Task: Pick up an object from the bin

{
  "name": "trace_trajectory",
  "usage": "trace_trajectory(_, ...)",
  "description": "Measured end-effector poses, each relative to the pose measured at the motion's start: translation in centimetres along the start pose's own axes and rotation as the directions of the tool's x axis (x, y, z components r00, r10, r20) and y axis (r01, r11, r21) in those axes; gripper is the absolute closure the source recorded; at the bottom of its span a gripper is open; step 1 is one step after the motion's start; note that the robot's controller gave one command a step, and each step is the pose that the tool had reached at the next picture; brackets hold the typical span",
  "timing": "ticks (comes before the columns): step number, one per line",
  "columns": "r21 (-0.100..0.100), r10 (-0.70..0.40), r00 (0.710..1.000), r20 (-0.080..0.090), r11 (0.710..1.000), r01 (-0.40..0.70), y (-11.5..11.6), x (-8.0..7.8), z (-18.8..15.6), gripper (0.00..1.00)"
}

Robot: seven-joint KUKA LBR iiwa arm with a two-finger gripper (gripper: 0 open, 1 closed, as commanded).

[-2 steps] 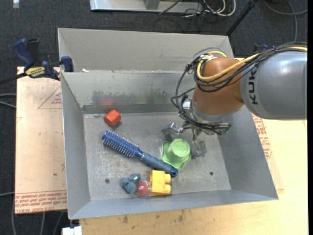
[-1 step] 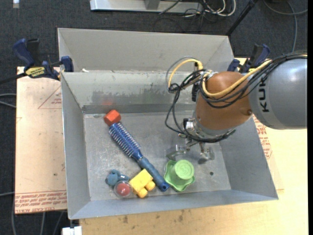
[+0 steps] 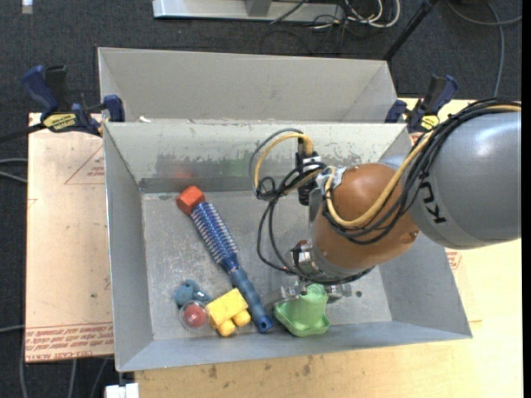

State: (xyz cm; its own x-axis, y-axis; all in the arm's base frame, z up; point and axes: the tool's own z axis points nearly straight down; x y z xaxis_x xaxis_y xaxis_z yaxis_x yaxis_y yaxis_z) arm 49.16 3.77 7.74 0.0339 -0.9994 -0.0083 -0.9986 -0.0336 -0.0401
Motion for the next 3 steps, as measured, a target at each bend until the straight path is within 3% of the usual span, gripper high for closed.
trace_trajectory(1, 0.000, 0.006, 1.000, 0.001, 1.000, -0.006, -0.1, 0.1, 0.0, 1.00)
trace_trajectory(2, -0.029, 0.038, 0.999, -0.005, 0.999, -0.038, 0.0, -0.4, -4.3, 1.00)
trace_trajectory(3, 0.003, 0.102, 0.995, -0.002, 0.995, -0.102, -0.1, 5.1, -2.3, 1.00)
